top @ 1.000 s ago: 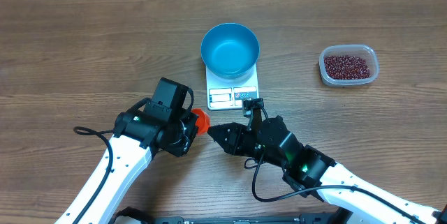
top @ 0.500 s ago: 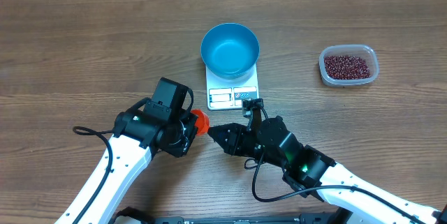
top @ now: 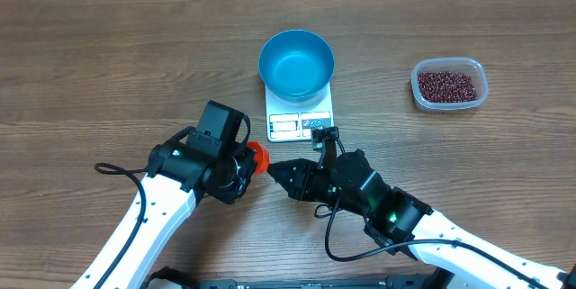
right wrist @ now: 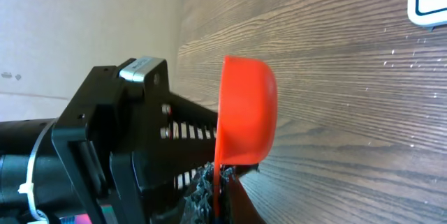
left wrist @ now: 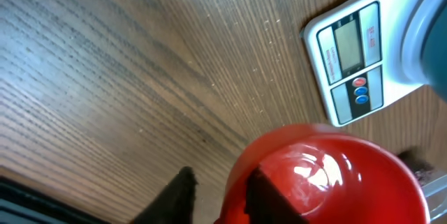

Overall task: Scoop item into bowl and weigh 150g on scale
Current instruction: 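Grasp the red scoop's cup edge with the right gripper, then open the left gripper and pull the scoop away with the right gripper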

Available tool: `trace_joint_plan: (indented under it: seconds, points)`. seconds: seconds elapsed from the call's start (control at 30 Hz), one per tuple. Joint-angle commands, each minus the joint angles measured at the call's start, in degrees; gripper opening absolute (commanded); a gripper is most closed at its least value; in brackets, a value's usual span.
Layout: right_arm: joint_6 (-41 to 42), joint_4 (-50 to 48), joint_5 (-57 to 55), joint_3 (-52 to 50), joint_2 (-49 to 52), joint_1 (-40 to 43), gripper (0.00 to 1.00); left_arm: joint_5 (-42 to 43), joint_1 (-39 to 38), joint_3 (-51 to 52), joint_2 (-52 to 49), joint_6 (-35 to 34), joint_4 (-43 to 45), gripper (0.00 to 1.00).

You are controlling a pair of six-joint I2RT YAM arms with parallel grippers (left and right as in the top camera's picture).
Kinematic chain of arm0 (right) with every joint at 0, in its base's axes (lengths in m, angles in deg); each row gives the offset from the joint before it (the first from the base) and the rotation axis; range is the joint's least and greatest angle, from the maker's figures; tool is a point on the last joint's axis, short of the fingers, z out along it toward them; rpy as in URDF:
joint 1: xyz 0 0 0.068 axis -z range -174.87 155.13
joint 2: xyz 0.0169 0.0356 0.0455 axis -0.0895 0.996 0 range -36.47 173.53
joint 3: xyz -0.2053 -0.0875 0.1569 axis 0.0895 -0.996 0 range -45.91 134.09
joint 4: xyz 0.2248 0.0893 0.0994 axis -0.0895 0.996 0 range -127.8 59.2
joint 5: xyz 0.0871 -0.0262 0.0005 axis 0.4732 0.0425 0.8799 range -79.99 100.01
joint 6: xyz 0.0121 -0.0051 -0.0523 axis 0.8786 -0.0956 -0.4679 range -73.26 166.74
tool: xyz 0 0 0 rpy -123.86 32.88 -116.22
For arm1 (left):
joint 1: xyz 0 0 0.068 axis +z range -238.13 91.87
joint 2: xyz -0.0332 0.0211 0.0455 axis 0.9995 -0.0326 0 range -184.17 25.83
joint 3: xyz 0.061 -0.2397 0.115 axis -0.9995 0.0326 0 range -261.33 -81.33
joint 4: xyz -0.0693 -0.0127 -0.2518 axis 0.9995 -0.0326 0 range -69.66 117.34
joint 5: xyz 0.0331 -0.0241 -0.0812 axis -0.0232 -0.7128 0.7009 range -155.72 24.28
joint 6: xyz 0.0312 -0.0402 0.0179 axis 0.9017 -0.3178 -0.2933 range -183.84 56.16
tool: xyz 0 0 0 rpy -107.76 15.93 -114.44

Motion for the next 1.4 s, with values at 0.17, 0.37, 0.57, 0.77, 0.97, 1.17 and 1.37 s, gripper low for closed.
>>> trace_joint_plan:
  seconds: [0.17,0.37,0.57,0.77,0.97,1.17,1.37]
  points:
    - [-6.14,1.73,-0.57,1.44,-0.04,-0.33,0.04,-0.39,-0.39,-0.81,-0.5,-0.39,-0.28,0.52]
    - [-9.44,5.66,-3.65,1.44,-0.07,0.37,0.04,-2.78,-0.39,-0.81,-0.5,-0.39,-0.31,0.64]
    - [-10.93,10.69,-4.24,1.44,-1.66,3.08,0.04,-5.64,-0.39,-0.81,-0.5,-0.39,-0.33,0.72]
    - [-14.01,16.41,-4.31,1.44,-6.97,4.83,0.04,-7.93,-0.39,-0.81,-0.5,-0.39,-0.35,0.98]
    - [-13.94,23.26,-5.97,1.44,-12.9,5.68,0.04,-7.89,-0.39,-0.81,-0.5,-0.39,-0.35,1.0]
    - [-13.46,27.1,-6.16,1.44,-16.5,5.68,0.04,-7.93,-0.39,-0.81,-0.5,-0.04,-1.64,1.0]
    - [-13.44,28.2,-6.16,1.44,-17.29,5.68,0.04,-8.68,-0.35,-0.81,-0.5,8.11,-0.66,1.0]
